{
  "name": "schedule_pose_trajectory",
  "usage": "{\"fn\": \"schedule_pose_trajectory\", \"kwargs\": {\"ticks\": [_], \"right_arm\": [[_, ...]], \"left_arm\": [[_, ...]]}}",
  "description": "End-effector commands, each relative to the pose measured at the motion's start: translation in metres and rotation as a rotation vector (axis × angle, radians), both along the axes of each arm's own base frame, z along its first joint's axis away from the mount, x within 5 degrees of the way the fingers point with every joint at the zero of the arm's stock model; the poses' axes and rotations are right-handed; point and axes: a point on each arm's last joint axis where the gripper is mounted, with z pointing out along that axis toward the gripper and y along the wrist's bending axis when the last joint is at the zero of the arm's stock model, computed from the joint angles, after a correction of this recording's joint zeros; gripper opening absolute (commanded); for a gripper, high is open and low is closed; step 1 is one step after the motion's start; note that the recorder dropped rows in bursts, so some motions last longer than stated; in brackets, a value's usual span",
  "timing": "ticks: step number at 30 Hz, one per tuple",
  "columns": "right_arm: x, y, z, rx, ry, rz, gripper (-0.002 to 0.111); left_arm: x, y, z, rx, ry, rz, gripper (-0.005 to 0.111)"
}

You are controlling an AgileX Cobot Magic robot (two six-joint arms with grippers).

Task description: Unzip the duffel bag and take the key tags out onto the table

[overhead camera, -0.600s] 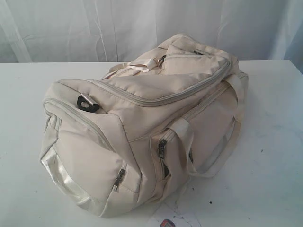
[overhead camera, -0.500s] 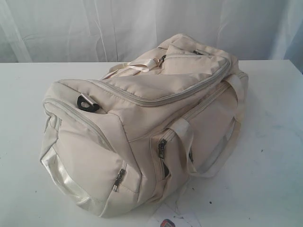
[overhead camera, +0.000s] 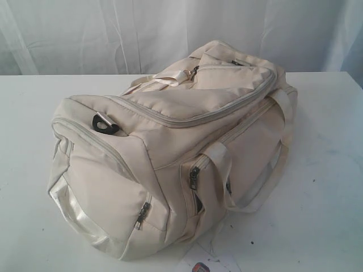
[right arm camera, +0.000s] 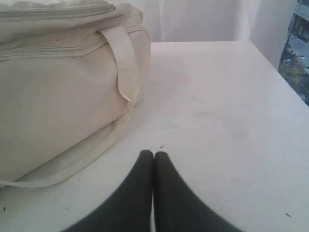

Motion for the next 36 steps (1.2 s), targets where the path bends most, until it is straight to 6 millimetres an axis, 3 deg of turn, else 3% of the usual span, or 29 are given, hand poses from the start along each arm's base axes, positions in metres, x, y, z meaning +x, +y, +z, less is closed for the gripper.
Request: {"fn": "schedule_pose_trajectory", "kwargs": {"ticks": [1,7,12,19,29,32,36], "right_arm": [[0.000,0.000,0.000,-0.011,-0.016,0.002,0.000],[0.000,0.000,0.000,-0.008,-0.015,0.002,0.000],[0.001,0.000,0.002,-0.003,-0.043,0.001,0.000],[-0.001,-0.002,0.046,0.087,-0.520,-0.014,0.000],[-0.003,-0.002,0.052,0.122,-0.591,-0.016,0.000],[-0.003,-0.002,0.053,0.130,-0.598,-0.016,0.000],[-0.007,-0.003,0.061,0.200,-0.674,-0.012,0.000]], "left_arm": [[0.003,0.000,0.012,-0.011,-0.150,0.006,0.000],[0.005,0.002,0.028,-0.011,-0.326,0.020,0.000],[0.005,0.002,0.030,-0.011,-0.353,0.022,0.000],[0.005,0.002,0.034,-0.011,-0.397,0.025,0.000],[0.004,0.002,0.036,-0.014,-0.418,0.027,0.000],[0.004,0.003,0.042,-0.064,-0.480,0.036,0.000],[-0.001,0.004,0.061,-0.281,-0.691,0.042,0.000]]}}
